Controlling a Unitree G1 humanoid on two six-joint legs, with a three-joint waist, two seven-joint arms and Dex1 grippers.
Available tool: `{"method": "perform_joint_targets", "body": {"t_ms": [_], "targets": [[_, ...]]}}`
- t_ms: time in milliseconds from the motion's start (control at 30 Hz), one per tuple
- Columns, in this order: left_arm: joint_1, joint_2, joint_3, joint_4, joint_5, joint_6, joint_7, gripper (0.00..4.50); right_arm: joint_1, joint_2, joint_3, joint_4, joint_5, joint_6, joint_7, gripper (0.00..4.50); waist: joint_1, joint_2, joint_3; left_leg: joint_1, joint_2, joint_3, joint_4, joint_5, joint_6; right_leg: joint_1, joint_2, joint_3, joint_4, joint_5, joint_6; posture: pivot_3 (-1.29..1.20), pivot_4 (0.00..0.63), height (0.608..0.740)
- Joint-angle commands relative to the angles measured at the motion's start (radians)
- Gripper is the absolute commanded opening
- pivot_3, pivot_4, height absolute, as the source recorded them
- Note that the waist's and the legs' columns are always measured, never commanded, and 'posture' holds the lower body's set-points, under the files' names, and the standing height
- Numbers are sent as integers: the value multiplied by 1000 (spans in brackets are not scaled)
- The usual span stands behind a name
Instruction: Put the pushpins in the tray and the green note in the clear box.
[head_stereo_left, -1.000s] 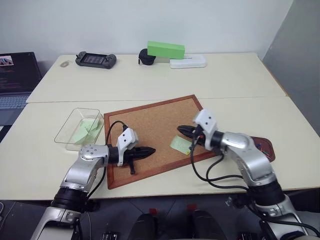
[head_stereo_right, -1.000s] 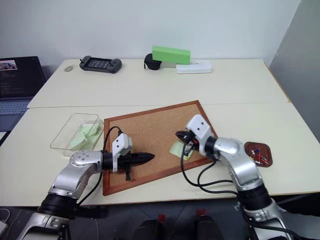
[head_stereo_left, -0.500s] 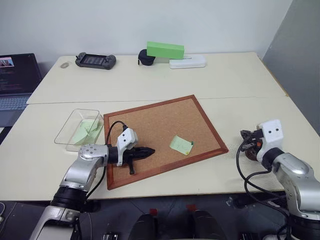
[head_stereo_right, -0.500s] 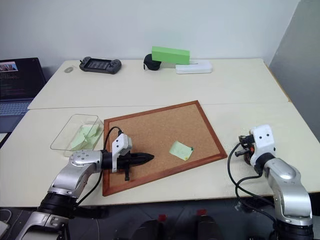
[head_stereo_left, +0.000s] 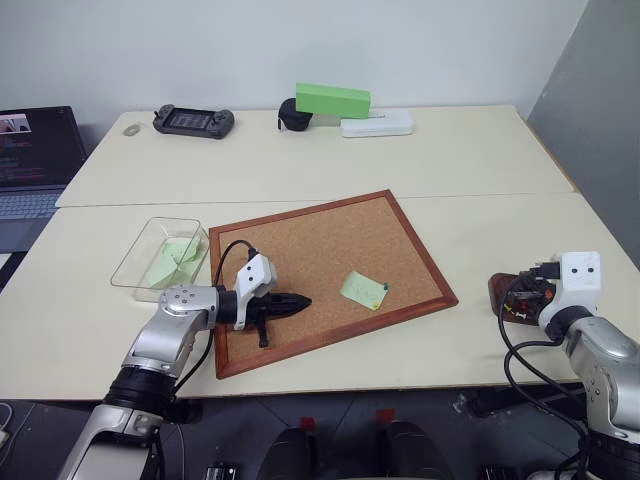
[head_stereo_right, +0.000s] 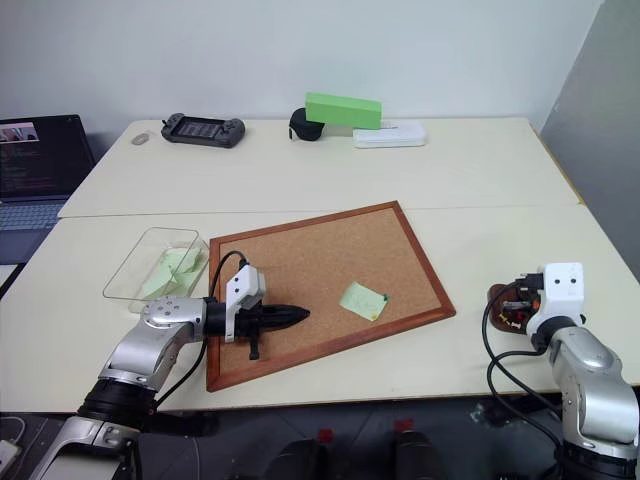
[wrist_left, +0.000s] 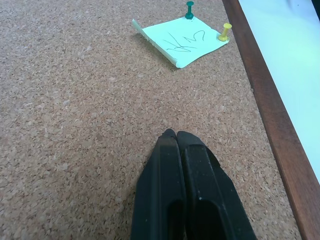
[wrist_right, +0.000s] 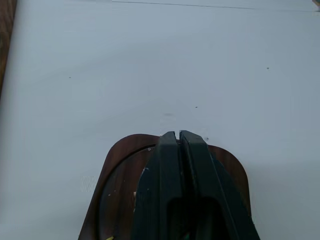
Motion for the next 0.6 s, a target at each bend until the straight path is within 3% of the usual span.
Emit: {"method": "perform_joint_targets", "body": {"t_ms": [33,167,600], "targets": [[18,4,-50,40,46,18,-15,0,-3,-10,-16,-17,23,2,-3,39,0,0,0,0,0,0,0,0,0,0,0,0,0,0,0,0,150,740],[12,5,-51,45,46,16,-16,0,-7,-8,-8,-16,35,12,-9,39,0,0,0,0,0,0,0,0,0,0,0,0,0,0,0,0,150,740],[6,8,-49,41,47,18,-19,0,-3,-17,-20,4,35,8,-28,2741,0,0,0,0,0,0,0,0,0,0,0,0,0,0,0,0,150,740]]}}
